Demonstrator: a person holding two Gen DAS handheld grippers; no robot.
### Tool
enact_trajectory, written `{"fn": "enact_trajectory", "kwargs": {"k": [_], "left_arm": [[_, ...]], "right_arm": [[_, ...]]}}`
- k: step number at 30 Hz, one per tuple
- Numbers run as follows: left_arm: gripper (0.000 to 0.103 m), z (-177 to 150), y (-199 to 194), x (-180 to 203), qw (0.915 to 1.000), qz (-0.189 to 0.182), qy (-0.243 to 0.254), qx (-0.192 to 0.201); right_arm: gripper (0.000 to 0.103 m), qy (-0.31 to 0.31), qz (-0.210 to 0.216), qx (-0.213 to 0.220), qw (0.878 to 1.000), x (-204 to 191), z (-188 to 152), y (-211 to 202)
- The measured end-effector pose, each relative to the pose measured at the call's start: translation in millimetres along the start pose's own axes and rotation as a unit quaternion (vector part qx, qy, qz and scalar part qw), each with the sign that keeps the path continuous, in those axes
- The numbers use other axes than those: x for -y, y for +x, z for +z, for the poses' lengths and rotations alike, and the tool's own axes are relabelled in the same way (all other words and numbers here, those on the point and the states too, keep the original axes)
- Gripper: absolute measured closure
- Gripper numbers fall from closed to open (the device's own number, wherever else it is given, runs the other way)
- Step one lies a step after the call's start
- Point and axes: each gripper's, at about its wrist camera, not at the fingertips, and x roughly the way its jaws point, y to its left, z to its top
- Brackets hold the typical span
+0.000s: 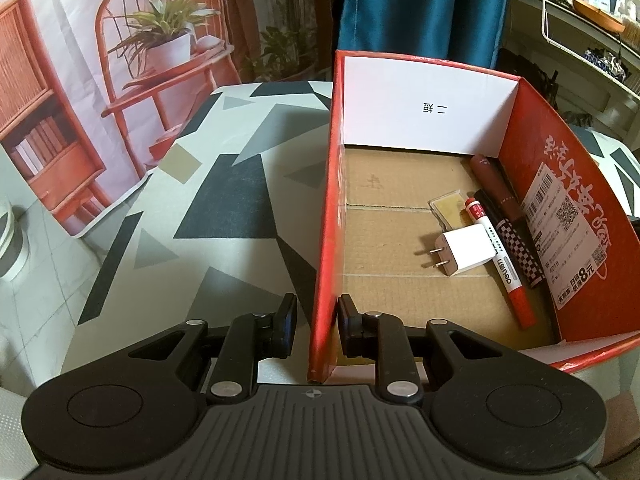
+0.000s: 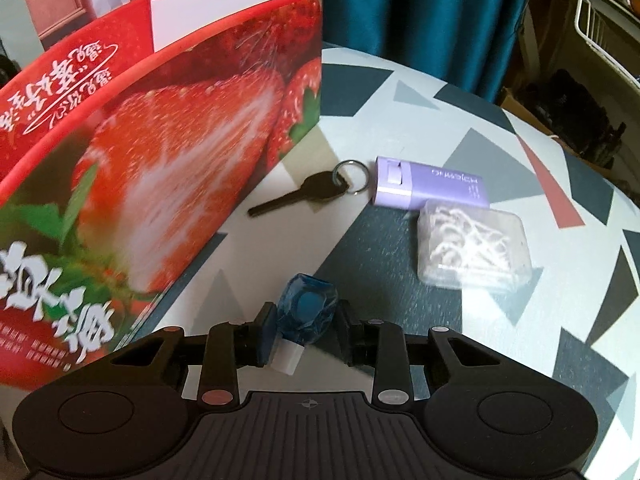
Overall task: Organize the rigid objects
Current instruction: 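Carry the blue bottle into the red box and release it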
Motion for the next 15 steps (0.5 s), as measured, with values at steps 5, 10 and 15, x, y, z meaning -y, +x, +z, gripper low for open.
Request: {"fn": "enact_trajectory", "kwargs": {"k": [5, 10, 15], "left_arm": [[0.079, 0, -1, 1, 1.0, 0.0, 0.0, 0.001], [0.079, 0, -2, 0, 1.0, -0.001, 0.002, 0.004], [0.079, -1, -3, -1, 1.0, -0.004, -0.002, 0.006]], "right_arm": [[0.074, 0.004, 0.004, 0.021, 1.0, -1, -3, -16], [0.074, 0.005, 0.005, 0.057, 0.998, 2, 9, -41], [0.074, -0.007, 0.008, 0.117, 0.993, 1, 38, -78]]}}
